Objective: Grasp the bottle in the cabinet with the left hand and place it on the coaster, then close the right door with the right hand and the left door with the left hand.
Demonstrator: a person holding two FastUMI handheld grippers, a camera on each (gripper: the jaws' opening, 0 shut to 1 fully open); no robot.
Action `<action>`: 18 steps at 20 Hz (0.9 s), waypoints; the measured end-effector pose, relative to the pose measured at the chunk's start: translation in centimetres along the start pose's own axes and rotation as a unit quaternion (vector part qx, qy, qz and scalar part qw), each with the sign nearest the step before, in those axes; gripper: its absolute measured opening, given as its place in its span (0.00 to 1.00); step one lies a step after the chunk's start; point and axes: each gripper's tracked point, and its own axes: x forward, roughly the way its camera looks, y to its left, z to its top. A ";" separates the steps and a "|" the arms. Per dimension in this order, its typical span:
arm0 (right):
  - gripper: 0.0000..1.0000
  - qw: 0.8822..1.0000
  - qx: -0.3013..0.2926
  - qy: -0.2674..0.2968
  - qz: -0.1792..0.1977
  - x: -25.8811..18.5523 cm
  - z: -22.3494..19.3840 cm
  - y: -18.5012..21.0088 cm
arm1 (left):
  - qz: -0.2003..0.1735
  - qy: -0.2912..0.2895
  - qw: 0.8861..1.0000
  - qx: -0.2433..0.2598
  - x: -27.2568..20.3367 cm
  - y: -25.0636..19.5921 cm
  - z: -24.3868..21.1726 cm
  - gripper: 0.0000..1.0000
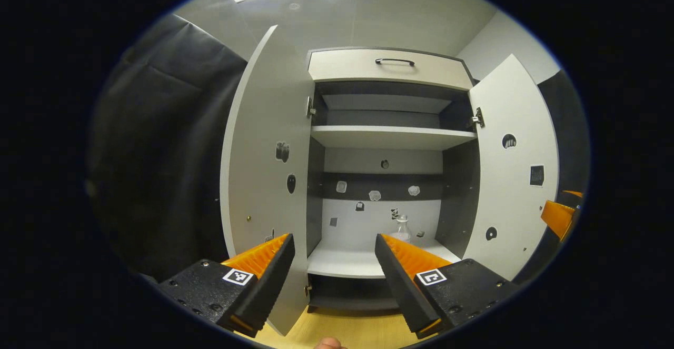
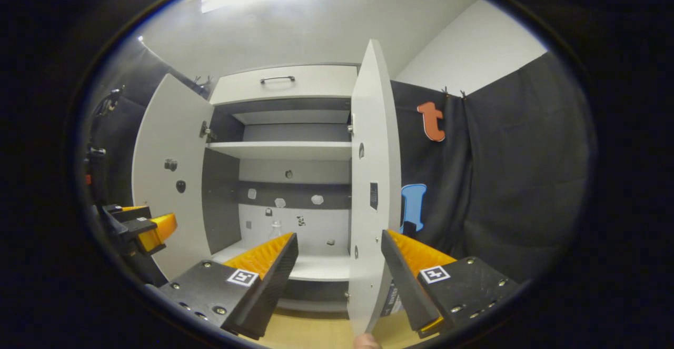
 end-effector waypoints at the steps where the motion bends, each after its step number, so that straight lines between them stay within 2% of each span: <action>1: 0.96 1.000 0.000 0.000 -0.002 0.0 0.0 0.0 | 0.001 0.001 1.000 0.001 0.0 0.0 0.0 0.97; 14: 0.96 1.000 -0.010 -0.008 -0.008 -0.5 -0.2 -0.5 | 0.000 0.020 1.000 0.015 2.0 -1.5 -1.3 0.97; 18: 0.95 1.000 -0.013 -0.013 -0.016 -0.6 -0.1 -0.8 | -0.020 0.033 0.999 0.007 4.2 -3.2 -2.4 0.97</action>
